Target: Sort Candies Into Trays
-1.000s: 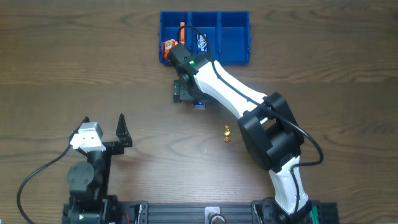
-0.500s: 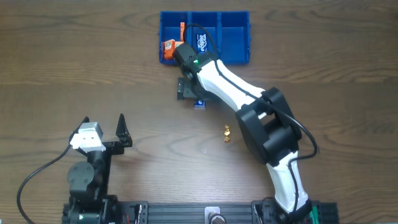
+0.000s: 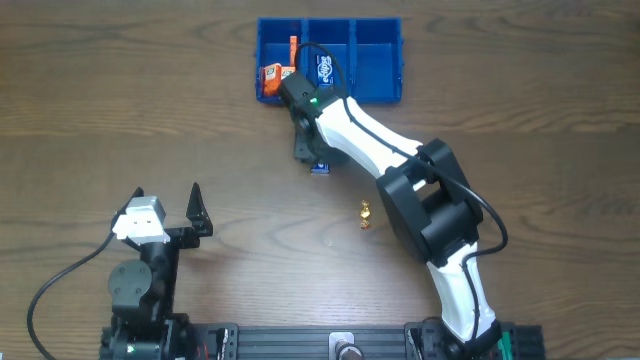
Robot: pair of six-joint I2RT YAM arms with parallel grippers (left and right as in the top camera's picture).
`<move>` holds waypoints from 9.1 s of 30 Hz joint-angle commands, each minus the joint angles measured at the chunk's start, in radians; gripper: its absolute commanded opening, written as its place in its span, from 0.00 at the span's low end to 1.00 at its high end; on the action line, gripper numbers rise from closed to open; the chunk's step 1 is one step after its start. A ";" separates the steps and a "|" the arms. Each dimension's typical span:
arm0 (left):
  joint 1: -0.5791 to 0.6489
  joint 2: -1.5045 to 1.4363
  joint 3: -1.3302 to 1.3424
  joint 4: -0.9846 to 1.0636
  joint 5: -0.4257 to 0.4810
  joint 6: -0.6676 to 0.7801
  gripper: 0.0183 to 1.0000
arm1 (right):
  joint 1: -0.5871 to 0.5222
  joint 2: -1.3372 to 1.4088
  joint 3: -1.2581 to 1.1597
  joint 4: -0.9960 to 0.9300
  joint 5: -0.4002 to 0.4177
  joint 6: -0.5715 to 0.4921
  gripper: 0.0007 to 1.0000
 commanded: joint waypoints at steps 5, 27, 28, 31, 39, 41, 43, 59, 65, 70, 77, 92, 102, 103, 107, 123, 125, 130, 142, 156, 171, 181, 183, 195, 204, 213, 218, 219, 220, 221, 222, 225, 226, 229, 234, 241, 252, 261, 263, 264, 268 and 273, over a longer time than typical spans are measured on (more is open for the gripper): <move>0.003 -0.001 -0.033 -0.016 -0.002 0.013 1.00 | -0.007 -0.283 0.254 -0.143 0.234 -0.071 0.20; 0.003 -0.001 -0.033 -0.016 -0.002 0.013 1.00 | -0.156 0.115 0.586 0.043 0.209 -0.294 0.21; 0.003 -0.001 -0.033 -0.016 -0.002 0.013 1.00 | -0.156 0.115 0.586 0.045 0.209 -0.294 0.23; 0.003 -0.001 -0.033 -0.016 -0.002 0.013 1.00 | -0.156 0.115 0.586 0.051 0.209 -0.290 0.58; 0.003 -0.001 -0.033 -0.016 -0.002 0.013 1.00 | -0.162 0.085 0.586 0.014 0.187 -0.290 0.71; 0.003 -0.001 -0.033 -0.016 -0.002 0.013 1.00 | -0.153 0.041 0.586 -0.034 0.210 -0.290 0.72; 0.003 -0.001 -0.033 -0.016 -0.002 0.013 1.00 | -0.131 -0.020 0.586 -0.094 0.243 -0.290 0.74; 0.003 -0.001 -0.033 -0.016 -0.002 0.013 1.00 | -0.048 -0.435 -0.293 -0.031 0.143 -0.081 0.76; 0.003 -0.001 -0.033 -0.016 -0.002 0.013 1.00 | -0.053 -0.451 -0.505 0.072 0.071 -0.070 0.76; 0.003 -0.001 -0.033 -0.016 -0.002 0.013 1.00 | -0.053 -0.479 -0.628 0.135 0.040 -0.048 0.76; 0.003 -0.001 -0.033 -0.016 -0.002 0.013 1.00 | 0.009 -0.483 -0.660 0.170 0.013 0.011 0.75; 0.003 -0.001 -0.033 -0.016 -0.002 0.013 1.00 | 0.025 -0.483 -0.693 0.177 0.013 0.029 0.67; 0.003 -0.001 -0.033 -0.016 -0.002 0.013 1.00 | 0.008 -0.483 -0.720 0.204 0.012 0.029 0.50; 0.003 -0.001 -0.033 -0.016 -0.002 0.013 1.00 | 0.006 -0.483 -0.721 0.204 0.011 0.029 0.48; 0.003 -0.001 -0.033 -0.016 -0.002 0.013 1.00 | 0.005 -0.483 -0.721 0.204 0.010 0.029 0.33; 0.003 -0.001 -0.033 -0.016 -0.002 0.013 1.00 | -0.096 -0.615 -0.421 0.037 0.099 -0.087 0.14; 0.003 -0.001 -0.033 -0.016 -0.002 0.013 1.00 | -0.148 -0.596 -0.256 -0.024 0.145 -0.137 0.14; 0.003 -0.001 -0.033 -0.016 -0.002 0.013 1.00 | -0.253 -0.432 0.114 -0.030 0.181 -0.270 0.14; 0.003 -0.001 -0.033 -0.016 -0.002 0.013 1.00 | -0.325 -0.074 0.331 0.089 0.165 -0.320 0.16; 0.003 -0.001 -0.033 -0.016 -0.002 0.013 1.00 | -0.309 -0.125 0.278 0.111 0.157 -0.387 0.57; 0.003 -0.001 -0.033 -0.016 -0.002 0.013 1.00 | -0.325 -0.503 -0.527 0.256 0.051 -0.286 0.59; 0.003 -0.001 -0.033 -0.016 -0.002 0.013 1.00 | -0.342 -0.433 -0.629 0.336 0.051 -0.282 0.54; 0.003 -0.001 -0.033 -0.016 -0.002 0.013 1.00 | -0.342 -0.409 -0.629 0.347 0.052 -0.282 0.54; 0.003 -0.001 -0.033 -0.016 -0.002 0.013 1.00 | -0.347 -0.373 -0.629 0.368 0.055 -0.283 0.50; 0.003 -0.001 -0.033 -0.016 -0.002 0.013 1.00 | -0.347 -0.370 -0.630 0.368 0.053 -0.282 0.31; 0.003 -0.001 -0.033 -0.016 -0.002 0.013 1.00 | -0.307 -0.459 -0.599 0.336 0.011 -0.262 0.15; 0.003 -0.001 -0.033 -0.016 -0.002 0.013 1.00 | -0.272 -0.637 -0.342 0.179 0.045 -0.279 0.15; 0.003 -0.001 -0.033 -0.016 -0.002 0.013 1.00 | -0.277 -0.627 -0.260 0.151 0.061 -0.299 0.15; 0.003 -0.001 -0.033 -0.016 -0.002 0.013 1.00 | -0.284 -0.603 -0.179 0.138 0.089 -0.314 0.15; 0.003 -0.001 -0.033 -0.016 -0.002 0.013 1.00 | -0.287 -0.568 -0.103 0.138 0.112 -0.320 0.16; 0.003 -0.001 -0.033 -0.016 -0.002 0.013 1.00 | -0.290 -0.527 -0.032 0.140 0.126 -0.321 0.18; 0.003 -0.001 -0.033 -0.016 -0.002 0.013 1.00 | -0.294 -0.371 0.153 0.133 0.135 -0.358 0.18; 0.003 -0.001 -0.033 -0.016 -0.002 0.013 1.00 | -0.296 -0.322 0.196 0.130 0.135 -0.367 0.18; 0.003 -0.001 -0.033 -0.016 -0.002 0.013 1.00 | -0.310 -0.198 0.260 0.138 0.132 -0.368 0.18; 0.003 -0.001 -0.033 -0.016 -0.002 0.013 1.00 | -0.332 -0.111 0.260 0.145 0.120 -0.365 0.18; 0.003 -0.001 -0.033 -0.017 -0.002 0.013 1.00 | -0.335 -0.096 0.259 0.146 0.120 -0.366 0.31; 0.003 -0.001 -0.033 -0.016 -0.002 0.013 1.00 | -0.393 -0.245 0.055 0.169 0.090 -0.433 0.55; 0.003 -0.001 -0.033 -0.016 -0.002 0.013 1.00 | -0.491 -0.675 -0.556 0.267 0.096 -0.391 0.55; 0.003 -0.001 -0.033 -0.016 -0.002 0.013 1.00 | -0.511 -0.672 -0.634 0.275 0.076 -0.382 0.55; 0.003 -0.001 -0.033 -0.016 -0.002 0.013 1.00 | -0.518 -0.662 -0.674 0.296 0.067 -0.379 0.55; 0.003 -0.001 -0.033 -0.016 -0.002 0.013 1.00 | -0.545 -0.633 -0.743 0.348 0.065 -0.364 0.52; 0.003 -0.001 -0.033 -0.016 -0.002 0.013 1.00 | -0.570 -0.580 -0.753 0.385 0.063 -0.364 0.51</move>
